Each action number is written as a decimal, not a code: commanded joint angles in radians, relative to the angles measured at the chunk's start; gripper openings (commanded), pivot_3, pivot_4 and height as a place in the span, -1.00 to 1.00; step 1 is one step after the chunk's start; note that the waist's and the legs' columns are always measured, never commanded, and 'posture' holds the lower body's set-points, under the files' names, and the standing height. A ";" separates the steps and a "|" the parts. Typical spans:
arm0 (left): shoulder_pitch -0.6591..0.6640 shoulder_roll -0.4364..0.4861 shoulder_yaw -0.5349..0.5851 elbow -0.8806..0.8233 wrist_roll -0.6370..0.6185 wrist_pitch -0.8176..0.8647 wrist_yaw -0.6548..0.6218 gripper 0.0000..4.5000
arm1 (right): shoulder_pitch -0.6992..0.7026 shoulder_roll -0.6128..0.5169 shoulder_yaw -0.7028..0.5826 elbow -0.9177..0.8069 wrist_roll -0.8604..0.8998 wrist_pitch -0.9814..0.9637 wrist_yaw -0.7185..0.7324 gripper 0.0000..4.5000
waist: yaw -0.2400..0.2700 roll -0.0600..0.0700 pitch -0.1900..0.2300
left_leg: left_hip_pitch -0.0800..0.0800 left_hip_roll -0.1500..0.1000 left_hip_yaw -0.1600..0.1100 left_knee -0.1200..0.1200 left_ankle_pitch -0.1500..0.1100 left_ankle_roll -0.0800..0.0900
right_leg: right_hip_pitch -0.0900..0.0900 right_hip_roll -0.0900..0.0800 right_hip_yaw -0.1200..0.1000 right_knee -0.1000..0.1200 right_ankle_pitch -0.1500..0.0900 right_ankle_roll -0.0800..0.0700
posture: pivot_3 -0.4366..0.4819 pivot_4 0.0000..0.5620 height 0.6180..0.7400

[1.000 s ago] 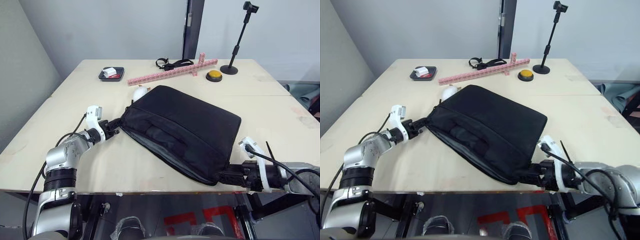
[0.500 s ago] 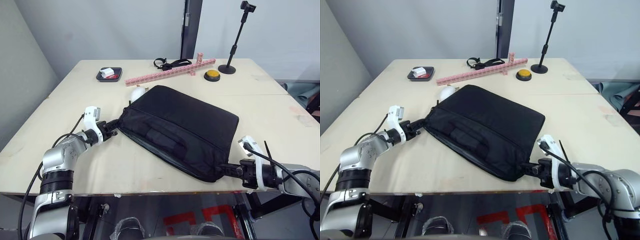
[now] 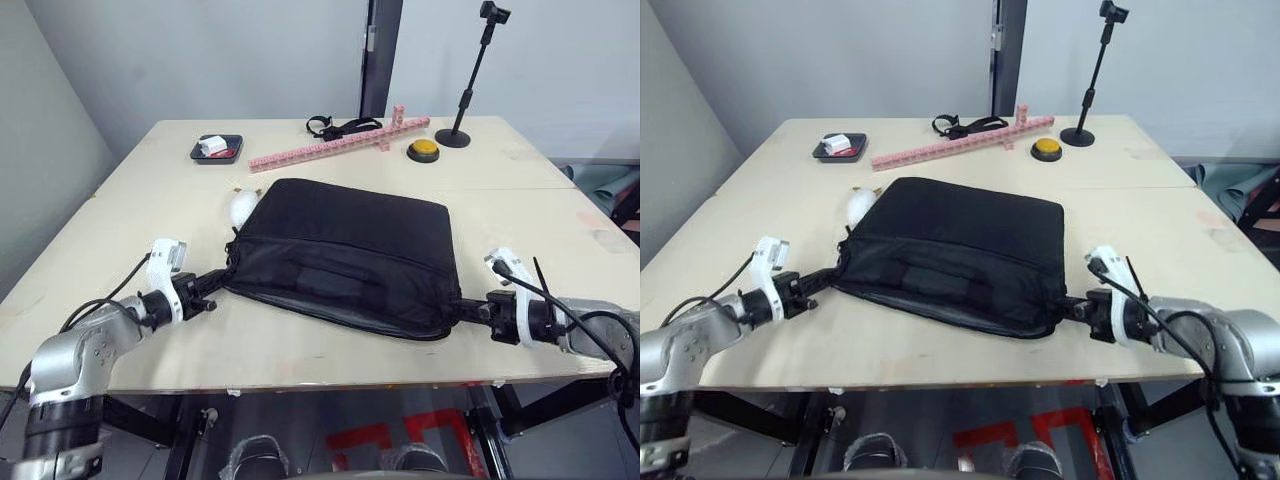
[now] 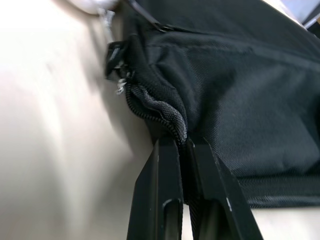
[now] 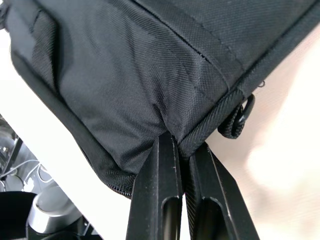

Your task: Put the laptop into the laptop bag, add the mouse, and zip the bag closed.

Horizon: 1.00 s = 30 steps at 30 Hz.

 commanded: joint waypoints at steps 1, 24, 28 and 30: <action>0.063 -0.016 0.014 -0.145 -0.095 0.060 0.018 -1.00 | -0.049 -0.036 -0.006 0.030 -0.004 -0.067 0.108 -0.99 | 0.001 0.000 0.000 | 0.000 0.000 0.000 0.000 0.000 0.000 | 0.000 0.000 0.000 0.000 0.000 0.000 | -0.05 -0.47 1.00; 0.482 -0.073 0.080 -0.437 -0.302 0.061 0.141 -1.00 | -0.003 -0.107 0.009 0.066 -0.037 -0.107 0.355 -0.99 | -0.004 0.000 0.000 | 0.001 0.000 0.002 -0.001 0.005 0.010 | 0.000 0.000 0.001 -0.003 0.000 0.000 | -0.05 -0.47 1.00; 0.490 -0.082 0.041 -0.417 -0.282 0.013 0.147 -1.00 | -0.004 -0.099 0.015 0.068 -0.046 -0.117 0.350 -0.99 | -0.004 0.001 0.000 | 0.002 0.000 0.003 -0.001 0.005 0.011 | 0.000 0.000 0.001 -0.003 0.000 0.000 | -0.05 -0.47 1.00; 0.472 -0.082 0.024 -0.399 -0.272 -0.006 0.152 -1.00 | -0.017 -0.087 0.014 0.076 -0.049 -0.118 0.340 -0.99 | -0.003 0.001 -0.001 | 0.002 0.000 0.003 -0.001 0.005 0.011 | 0.001 0.000 0.002 -0.002 0.000 0.000 | -0.05 -0.47 1.00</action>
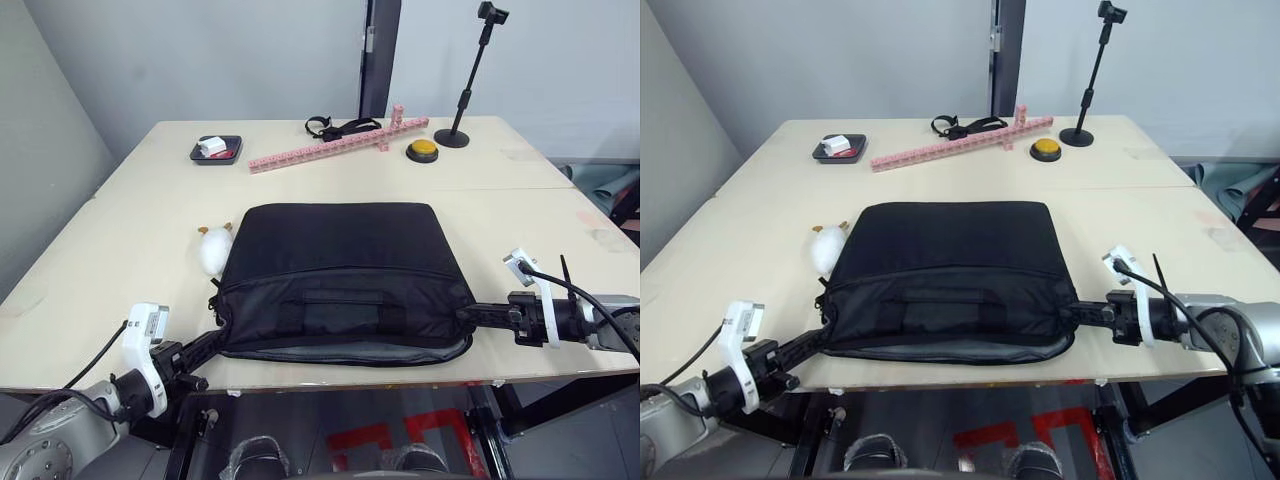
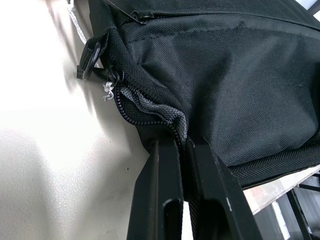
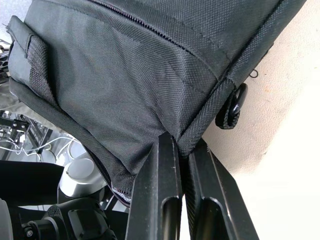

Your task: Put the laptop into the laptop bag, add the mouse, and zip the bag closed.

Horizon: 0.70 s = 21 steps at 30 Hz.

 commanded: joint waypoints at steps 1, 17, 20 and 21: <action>-0.021 -0.009 -0.076 0.009 0.004 -0.014 -0.006 -1.00 | -0.037 0.025 -0.026 -0.030 0.022 -0.042 0.010 -0.99 | 0.000 0.000 0.000 | 0.001 0.000 0.000 0.000 0.000 0.000 | 0.000 0.000 0.000 0.000 0.000 0.000 | -0.05 -0.47 1.00; -0.235 -0.019 -0.150 0.192 0.085 -0.106 0.008 -1.00 | -0.166 0.149 -0.015 0.073 -0.095 -0.113 -0.107 -0.99 | 0.003 0.001 -0.001 | 0.003 0.000 0.001 0.006 0.001 0.001 | 0.000 0.000 0.003 0.008 0.000 0.000 | -0.05 -0.47 1.00; -0.257 -0.023 -0.163 0.215 0.097 -0.114 0.001 -1.00 | -0.184 0.167 -0.016 0.090 -0.114 -0.130 -0.122 -0.99 | 0.002 0.002 -0.001 | 0.003 0.000 0.001 0.007 0.001 0.001 | 0.000 0.000 0.003 0.009 0.000 0.000 | -0.05 -0.47 1.00; -0.260 -0.025 -0.167 0.218 0.100 -0.116 0.000 -1.00 | -0.186 0.172 -0.018 0.093 -0.115 -0.128 -0.124 -0.99 | 0.002 0.002 -0.002 | 0.003 0.000 0.001 0.007 0.001 0.001 | 0.000 0.000 0.003 0.009 0.000 0.000 | -0.05 -0.47 1.00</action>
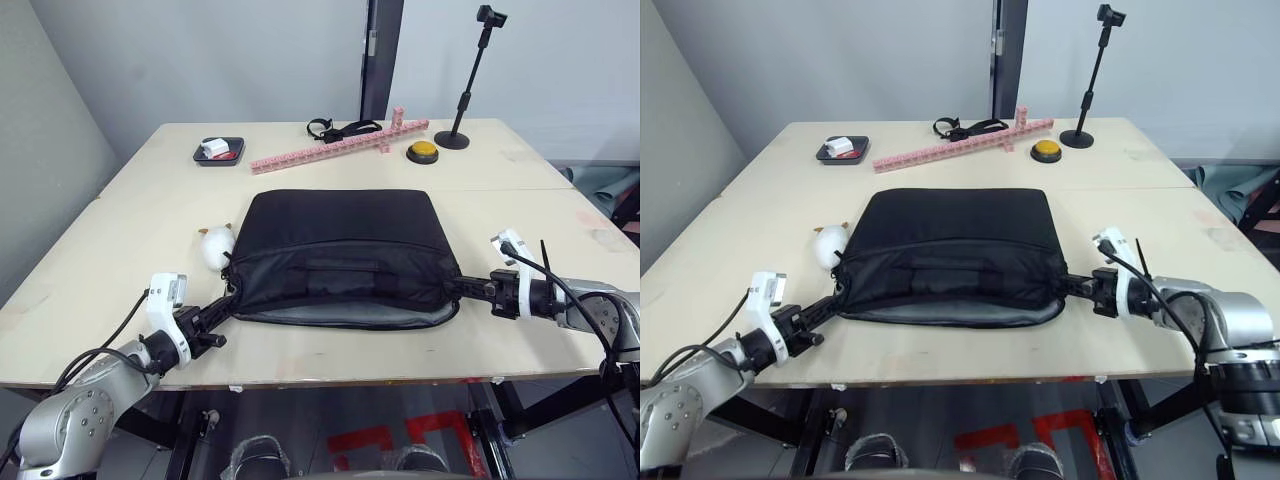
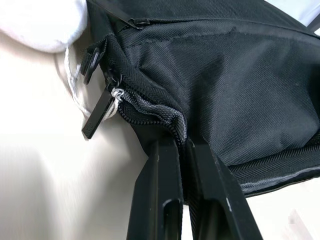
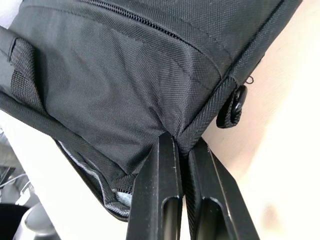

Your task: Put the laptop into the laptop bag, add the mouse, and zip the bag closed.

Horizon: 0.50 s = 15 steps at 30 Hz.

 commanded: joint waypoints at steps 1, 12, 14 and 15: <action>-0.012 -0.010 -0.053 0.005 0.005 -0.004 -0.024 -1.00 | -0.046 0.020 -0.020 -0.014 0.009 -0.044 -0.003 -0.99 | 0.000 0.000 0.000 | 0.000 0.000 0.000 0.000 0.000 0.000 | 0.000 0.000 0.000 0.000 0.000 0.000 | -0.05 -0.47 1.00; -0.011 -0.012 -0.047 0.019 0.005 -0.010 -0.015 -1.00 | -0.029 0.004 -0.024 -0.024 0.017 -0.022 0.030 -0.99 | 0.002 0.001 -0.001 | 0.000 0.000 0.000 0.000 0.000 0.000 | 0.000 0.000 0.000 0.000 0.000 0.000 | -0.05 -0.47 1.00; -0.002 -0.008 -0.041 0.017 0.009 -0.021 -0.022 -1.00 | -0.032 0.002 -0.032 -0.016 0.021 -0.024 0.036 -0.99 | 0.001 0.001 -0.001 | 0.000 0.000 0.000 0.000 0.000 0.000 | 0.000 0.000 0.000 0.000 0.000 0.000 | -0.05 -0.47 1.00; 0.006 -0.003 -0.034 0.013 0.006 -0.023 -0.028 -0.84 | -0.036 0.000 -0.039 -0.010 0.028 -0.020 0.043 -0.68 | 0.001 0.001 -0.001 | 0.000 0.000 0.000 0.000 0.000 0.000 | 0.000 0.000 0.000 0.000 0.000 0.000 | -0.05 -0.47 1.00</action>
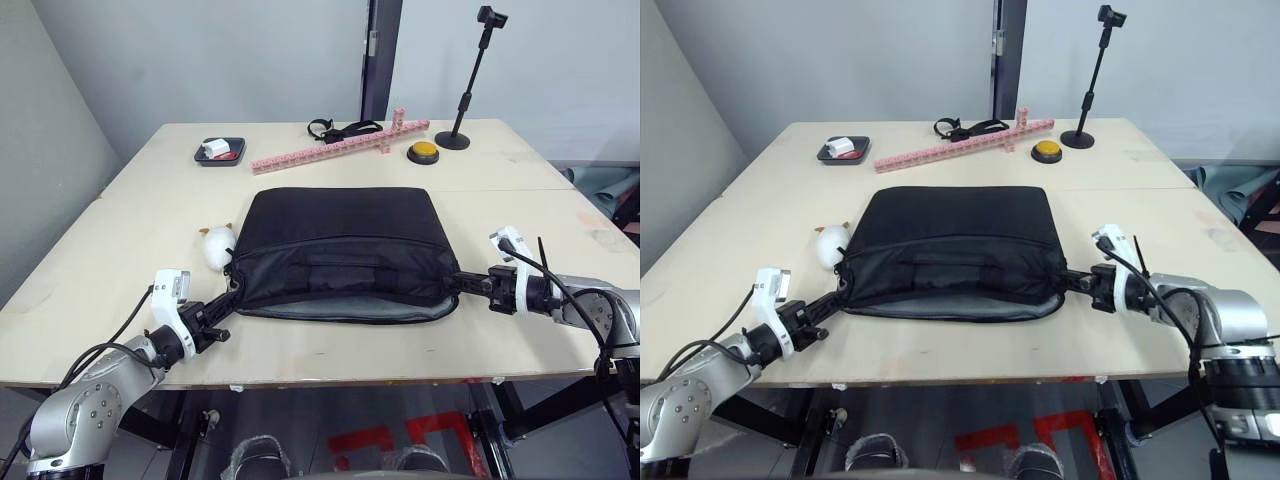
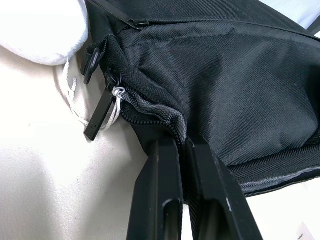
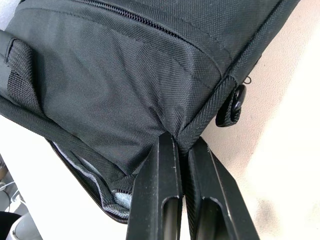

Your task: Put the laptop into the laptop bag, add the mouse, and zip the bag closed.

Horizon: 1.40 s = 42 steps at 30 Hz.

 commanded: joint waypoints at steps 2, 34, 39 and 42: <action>0.027 0.014 0.000 -0.016 -0.012 0.000 -0.034 -0.52 | -0.030 -0.019 -0.046 -0.016 0.051 -0.014 0.055 -0.41 | -0.001 0.000 0.000 | 0.000 0.000 0.000 0.000 0.000 0.000 | 0.000 0.000 0.000 0.000 0.000 0.000 | -0.05 -0.47 1.00; -0.073 0.849 0.269 0.425 0.194 -0.222 -0.767 0.99 | -0.349 -0.459 0.081 0.259 -0.265 -0.753 0.709 1.00 | -0.005 -0.003 0.002 | -0.001 0.000 0.000 0.000 0.000 0.002 | -0.001 0.000 -0.001 0.000 -0.003 -0.006 | -0.05 -0.47 1.00; -0.135 0.845 0.233 0.462 0.225 -0.232 -0.788 0.99 | -0.393 -0.446 0.089 0.252 -0.253 -0.728 0.713 1.00 | -0.004 -0.003 0.002 | -0.002 0.000 0.000 0.000 -0.001 0.002 | -0.002 0.000 -0.002 0.001 -0.004 -0.008 | -0.05 -0.47 1.00; -0.141 0.824 0.228 0.462 0.238 -0.232 -0.794 0.99 | -0.401 -0.439 0.087 0.226 -0.230 -0.689 0.708 1.00 | -0.004 -0.003 0.002 | -0.002 0.000 0.000 0.001 -0.001 0.002 | -0.001 0.000 -0.002 0.002 -0.004 -0.010 | -0.05 -0.47 1.00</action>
